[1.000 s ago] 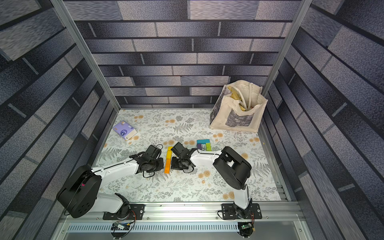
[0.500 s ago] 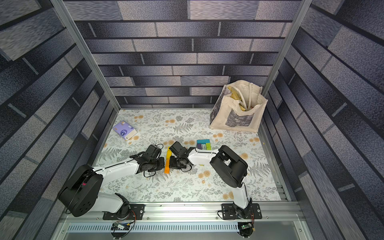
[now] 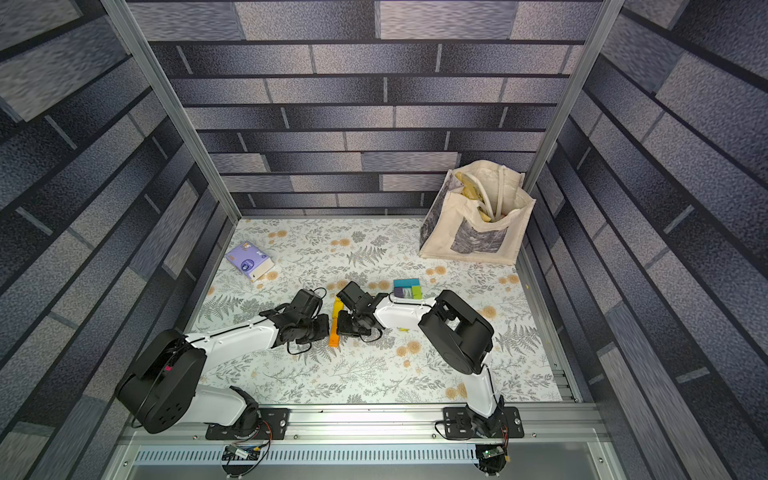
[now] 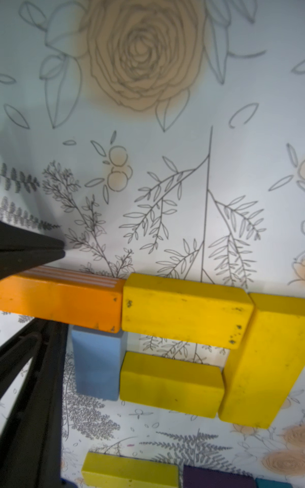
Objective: Assemble the letter p with building blocks
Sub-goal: Adjust the building block at the center of the board.
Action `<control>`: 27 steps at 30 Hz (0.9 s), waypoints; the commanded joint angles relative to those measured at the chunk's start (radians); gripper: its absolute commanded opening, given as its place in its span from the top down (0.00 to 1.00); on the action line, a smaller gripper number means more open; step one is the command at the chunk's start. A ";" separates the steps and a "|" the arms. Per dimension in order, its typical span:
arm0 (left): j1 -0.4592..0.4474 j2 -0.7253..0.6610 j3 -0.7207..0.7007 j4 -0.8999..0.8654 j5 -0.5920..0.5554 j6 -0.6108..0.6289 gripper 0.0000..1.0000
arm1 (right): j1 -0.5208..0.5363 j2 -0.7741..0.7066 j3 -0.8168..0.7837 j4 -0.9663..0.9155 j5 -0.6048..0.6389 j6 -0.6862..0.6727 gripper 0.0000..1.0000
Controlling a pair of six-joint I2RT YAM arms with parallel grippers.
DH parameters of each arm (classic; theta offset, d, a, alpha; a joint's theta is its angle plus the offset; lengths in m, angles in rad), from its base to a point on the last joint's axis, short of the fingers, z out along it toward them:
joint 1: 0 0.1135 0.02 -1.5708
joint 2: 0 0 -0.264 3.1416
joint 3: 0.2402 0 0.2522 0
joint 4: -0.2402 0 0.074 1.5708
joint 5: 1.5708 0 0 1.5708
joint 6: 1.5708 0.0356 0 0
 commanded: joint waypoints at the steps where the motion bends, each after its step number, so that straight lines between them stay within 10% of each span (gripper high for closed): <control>1: 0.006 0.003 -0.018 -0.021 0.013 -0.005 1.00 | 0.006 0.028 0.029 -0.031 0.007 -0.001 1.00; 27: 0.040 0.063 0.003 0.027 0.034 0.007 1.00 | -0.135 -0.182 -0.091 -0.156 0.105 -0.090 1.00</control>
